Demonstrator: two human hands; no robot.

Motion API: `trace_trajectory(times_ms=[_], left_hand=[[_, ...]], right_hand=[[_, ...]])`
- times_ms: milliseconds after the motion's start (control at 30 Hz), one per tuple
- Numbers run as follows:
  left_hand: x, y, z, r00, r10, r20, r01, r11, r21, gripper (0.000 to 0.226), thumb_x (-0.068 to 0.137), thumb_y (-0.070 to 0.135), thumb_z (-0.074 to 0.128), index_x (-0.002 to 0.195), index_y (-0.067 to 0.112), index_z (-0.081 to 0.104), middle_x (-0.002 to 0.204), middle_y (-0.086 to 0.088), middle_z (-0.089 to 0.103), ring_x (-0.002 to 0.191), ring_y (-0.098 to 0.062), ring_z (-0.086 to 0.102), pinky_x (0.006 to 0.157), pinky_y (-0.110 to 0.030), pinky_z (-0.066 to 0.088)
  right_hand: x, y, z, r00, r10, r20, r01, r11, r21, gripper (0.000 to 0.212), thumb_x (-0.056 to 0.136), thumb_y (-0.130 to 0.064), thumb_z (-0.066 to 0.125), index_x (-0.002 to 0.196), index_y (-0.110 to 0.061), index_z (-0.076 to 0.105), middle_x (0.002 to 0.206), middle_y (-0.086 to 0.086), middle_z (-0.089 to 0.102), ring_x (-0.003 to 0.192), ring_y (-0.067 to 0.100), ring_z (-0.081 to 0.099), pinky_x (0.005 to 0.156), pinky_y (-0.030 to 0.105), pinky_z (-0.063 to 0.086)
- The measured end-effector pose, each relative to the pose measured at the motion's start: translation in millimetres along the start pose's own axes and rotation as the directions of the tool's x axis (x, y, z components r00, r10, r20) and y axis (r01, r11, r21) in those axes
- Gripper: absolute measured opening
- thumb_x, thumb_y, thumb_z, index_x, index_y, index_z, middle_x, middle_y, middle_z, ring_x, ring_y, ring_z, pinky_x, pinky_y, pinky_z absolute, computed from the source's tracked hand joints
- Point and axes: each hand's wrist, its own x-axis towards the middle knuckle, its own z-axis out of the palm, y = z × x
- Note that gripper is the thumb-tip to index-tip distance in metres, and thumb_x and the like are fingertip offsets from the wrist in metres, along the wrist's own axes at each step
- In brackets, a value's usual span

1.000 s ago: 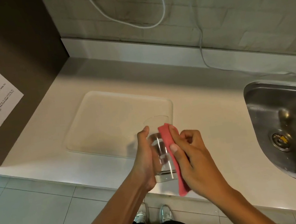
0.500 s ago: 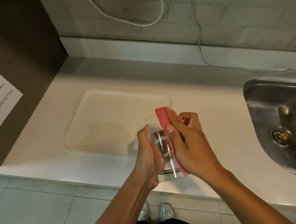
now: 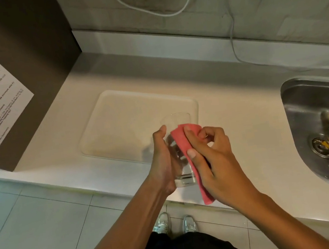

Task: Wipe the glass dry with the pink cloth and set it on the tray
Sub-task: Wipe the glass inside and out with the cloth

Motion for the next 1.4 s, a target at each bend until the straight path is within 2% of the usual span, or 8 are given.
trace_trajectory(times_ms=[167, 333, 667, 833, 967, 1100, 1267, 1400], left_hand=[[-8.5, -14.8, 6.4, 0.999, -0.033, 0.038, 0.032, 0.999, 0.019, 0.078, 0.101, 0.068, 0.037, 0.131, 0.003, 0.068, 0.099, -0.017, 0.077, 0.089, -0.028, 0.075, 0.083, -0.043, 0.06], [-3.1, -4.3, 1.5, 1.0, -0.006, 0.009, 0.006, 1.0, 0.015, 0.08, 0.099, 0.07, 0.037, 0.128, 0.005, 0.072, 0.11, -0.021, 0.082, 0.103, -0.033, 0.08, 0.087, -0.04, 0.065], [2.8, -0.5, 5.7, 1.0, 0.001, 0.022, -0.001, 1.0, -0.005, 0.081, 0.094, 0.074, 0.039, 0.12, 0.007, 0.077, 0.107, -0.021, 0.082, 0.093, -0.032, 0.081, 0.075, -0.038, 0.065], [6.4, -0.2, 0.9, 1.0, -0.007, 0.001, 0.007, 1.0, 0.006, 0.081, 0.092, 0.076, 0.04, 0.118, 0.007, 0.073, 0.104, -0.019, 0.082, 0.096, -0.034, 0.08, 0.078, -0.04, 0.065], [9.8, -6.2, 4.3, 0.999, -0.021, 0.036, 0.024, 0.998, -0.065, 0.079, 0.09, 0.077, 0.042, 0.103, 0.012, 0.085, 0.097, -0.019, 0.082, 0.086, -0.031, 0.081, 0.068, -0.037, 0.065], [18.5, 4.8, -5.3, 0.999, 0.001, 0.035, 0.002, 0.995, -0.1, 0.076, 0.091, 0.077, 0.045, 0.107, 0.008, 0.074, 0.088, -0.015, 0.083, 0.074, -0.03, 0.081, 0.059, -0.037, 0.064], [15.0, -5.9, 2.1, 0.999, -0.037, 0.011, 0.038, 0.998, -0.055, 0.089, 0.086, 0.079, 0.046, 0.127, 0.004, 0.072, 0.097, -0.019, 0.081, 0.085, -0.033, 0.079, 0.069, -0.04, 0.065], [19.2, 5.6, -5.7, 0.999, -0.028, 0.036, 0.032, 0.991, -0.126, 0.078, 0.078, 0.081, 0.052, 0.095, 0.012, 0.084, 0.098, -0.021, 0.082, 0.084, -0.036, 0.081, 0.076, -0.046, 0.064]], right_hand=[[30.7, 8.8, -12.5, 0.965, 0.261, -0.001, -0.257, 0.951, 0.172, 0.045, 0.106, -0.042, 0.037, 0.151, -0.044, 0.037, 0.117, -0.008, 0.044, 0.108, 0.002, 0.052, 0.092, 0.012, 0.044], [-2.8, -4.7, -1.8, 0.999, -0.031, -0.02, 0.031, 0.999, -0.022, 0.046, 0.105, -0.037, 0.042, 0.15, -0.046, 0.036, 0.126, -0.015, 0.029, 0.119, 0.009, 0.035, 0.099, 0.007, 0.029], [11.4, -11.9, -4.4, 0.997, 0.058, -0.055, -0.057, 0.998, 0.01, 0.048, 0.107, -0.038, 0.039, 0.152, -0.048, 0.03, 0.121, -0.018, 0.027, 0.12, 0.01, 0.035, 0.097, 0.005, 0.031], [-7.9, -2.2, -7.0, 0.993, 0.112, 0.043, -0.116, 0.987, 0.108, 0.046, 0.106, -0.041, 0.037, 0.151, -0.05, 0.033, 0.124, -0.012, 0.034, 0.119, 0.017, 0.048, 0.095, 0.031, 0.051], [10.1, -12.1, -6.8, 0.99, 0.135, -0.047, -0.134, 0.99, 0.036, 0.045, 0.107, -0.041, 0.036, 0.151, -0.043, 0.036, 0.122, -0.008, 0.036, 0.118, 0.012, 0.04, 0.098, 0.007, 0.031], [-23.8, -12.1, -3.5, 0.998, -0.061, 0.022, 0.062, 0.995, -0.077, 0.047, 0.105, -0.042, 0.039, 0.152, -0.044, 0.035, 0.132, -0.012, 0.03, 0.124, 0.007, 0.031, 0.1, 0.014, 0.035], [3.7, -5.1, -10.7, 0.991, 0.133, 0.0, -0.133, 0.99, 0.051, 0.048, 0.102, -0.049, 0.035, 0.15, -0.048, 0.034, 0.119, -0.012, 0.035, 0.118, 0.009, 0.041, 0.096, 0.012, 0.037], [-16.6, -11.1, -3.5, 0.999, -0.031, 0.011, 0.032, 0.996, -0.085, 0.047, 0.106, -0.045, 0.036, 0.153, -0.044, 0.033, 0.128, -0.015, 0.028, 0.123, 0.004, 0.03, 0.099, 0.002, 0.026]])
